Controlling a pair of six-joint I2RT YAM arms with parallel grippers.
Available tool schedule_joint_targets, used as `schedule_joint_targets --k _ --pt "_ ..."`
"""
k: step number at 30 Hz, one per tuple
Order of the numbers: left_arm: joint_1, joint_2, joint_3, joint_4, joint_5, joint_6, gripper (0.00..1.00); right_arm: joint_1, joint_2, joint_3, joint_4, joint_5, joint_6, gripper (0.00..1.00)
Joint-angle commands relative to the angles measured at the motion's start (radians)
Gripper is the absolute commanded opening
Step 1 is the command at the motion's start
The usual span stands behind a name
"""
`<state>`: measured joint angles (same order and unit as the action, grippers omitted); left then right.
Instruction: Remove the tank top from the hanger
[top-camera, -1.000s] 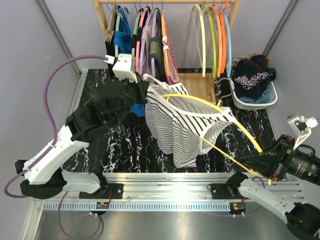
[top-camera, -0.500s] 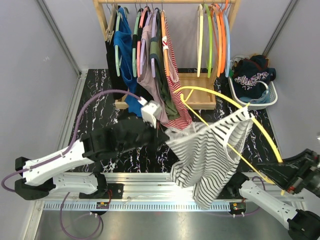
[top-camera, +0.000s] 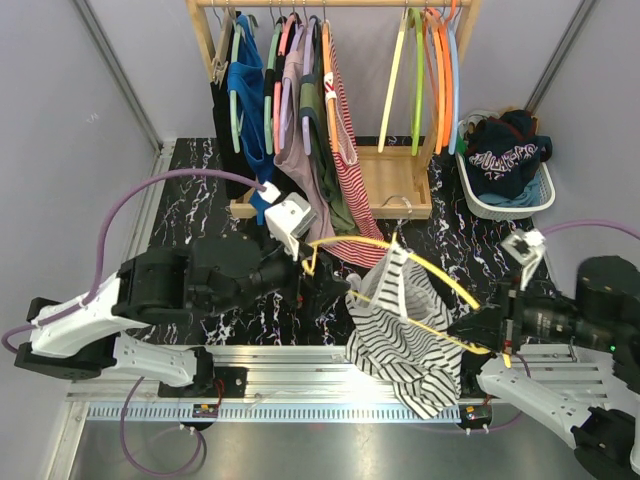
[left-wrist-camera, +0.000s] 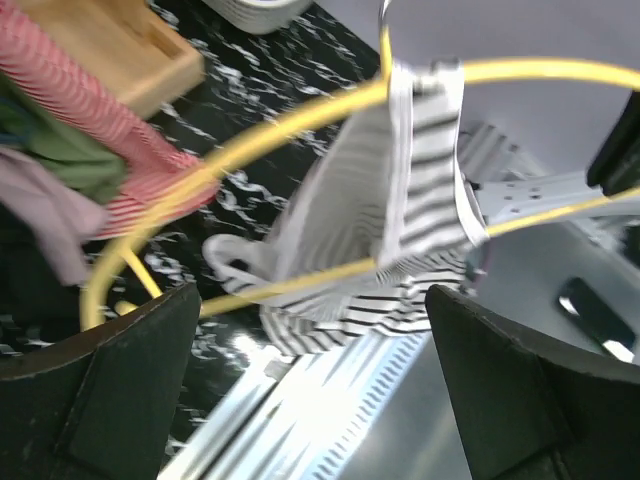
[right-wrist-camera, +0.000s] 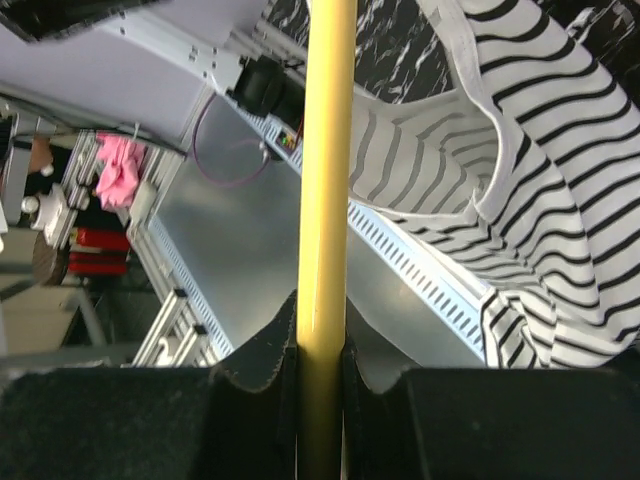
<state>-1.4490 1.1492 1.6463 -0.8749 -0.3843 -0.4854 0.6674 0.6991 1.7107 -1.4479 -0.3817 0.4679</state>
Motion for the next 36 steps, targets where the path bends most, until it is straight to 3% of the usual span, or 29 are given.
schedule_joint_targets --k 1,2,5,9,11,13,14,17,18,19,20,21,22,23,25,27,29,33,36 --pt "-0.004 0.029 0.061 -0.137 -0.156 0.206 0.99 0.004 0.034 -0.048 -0.026 -0.205 -0.032 0.00" --pt "-0.005 0.073 0.053 -0.162 -0.157 0.288 0.99 0.004 0.037 -0.077 -0.016 -0.300 -0.038 0.00" --pt "-0.011 0.083 0.017 -0.133 -0.131 0.344 0.99 0.004 0.042 -0.083 -0.002 -0.345 -0.041 0.00" --pt "-0.027 0.076 -0.054 -0.092 -0.126 0.398 0.99 0.004 0.045 -0.112 0.035 -0.524 -0.035 0.00" --pt "-0.027 0.073 -0.068 -0.081 -0.126 0.415 0.95 0.004 0.048 -0.115 0.034 -0.565 -0.043 0.00" --pt "-0.027 0.076 -0.074 -0.098 -0.136 0.416 0.84 0.003 0.056 -0.105 0.024 -0.580 -0.060 0.00" --pt "-0.027 0.084 -0.068 -0.107 -0.140 0.412 0.79 0.004 0.059 -0.103 0.023 -0.583 -0.066 0.00" --pt "-0.027 0.092 -0.062 -0.134 -0.165 0.395 0.29 0.004 0.079 -0.109 0.001 -0.522 -0.095 0.00" --pt "-0.027 0.087 -0.062 -0.137 -0.182 0.390 0.11 0.003 0.086 -0.106 -0.018 -0.485 -0.113 0.04" --pt "-0.027 0.084 -0.065 -0.139 -0.191 0.384 0.00 0.004 0.098 -0.103 -0.029 -0.441 -0.121 0.13" --pt "-0.027 0.080 -0.074 -0.141 -0.197 0.372 0.00 0.004 0.106 -0.088 -0.038 -0.313 -0.126 0.44" --pt "-0.025 0.072 -0.075 -0.144 -0.217 0.360 0.00 0.004 0.112 -0.079 -0.049 -0.236 -0.123 0.51" --pt "-0.025 0.070 -0.078 -0.157 -0.256 0.340 0.00 0.004 0.122 -0.071 -0.049 -0.153 -0.114 0.66" --pt "-0.024 0.072 -0.071 -0.170 -0.271 0.325 0.00 0.004 0.125 -0.063 -0.045 0.016 -0.095 0.99" --pt "-0.017 0.090 -0.053 -0.222 -0.332 0.282 0.00 0.004 0.126 -0.054 -0.037 0.188 -0.031 1.00" --pt "0.016 0.119 -0.007 -0.278 -0.369 0.170 0.00 0.003 0.106 -0.054 -0.020 0.503 0.042 1.00" --pt "0.068 0.142 0.025 -0.321 -0.375 0.113 0.00 0.006 0.077 -0.071 0.010 0.583 0.083 1.00" --pt "0.119 0.219 0.157 -0.387 -0.407 0.007 0.00 0.004 -0.054 -0.207 0.241 0.540 0.098 1.00" --pt "0.131 0.300 0.302 -0.391 -0.372 0.010 0.00 0.004 -0.098 -0.403 0.454 0.341 0.052 1.00"
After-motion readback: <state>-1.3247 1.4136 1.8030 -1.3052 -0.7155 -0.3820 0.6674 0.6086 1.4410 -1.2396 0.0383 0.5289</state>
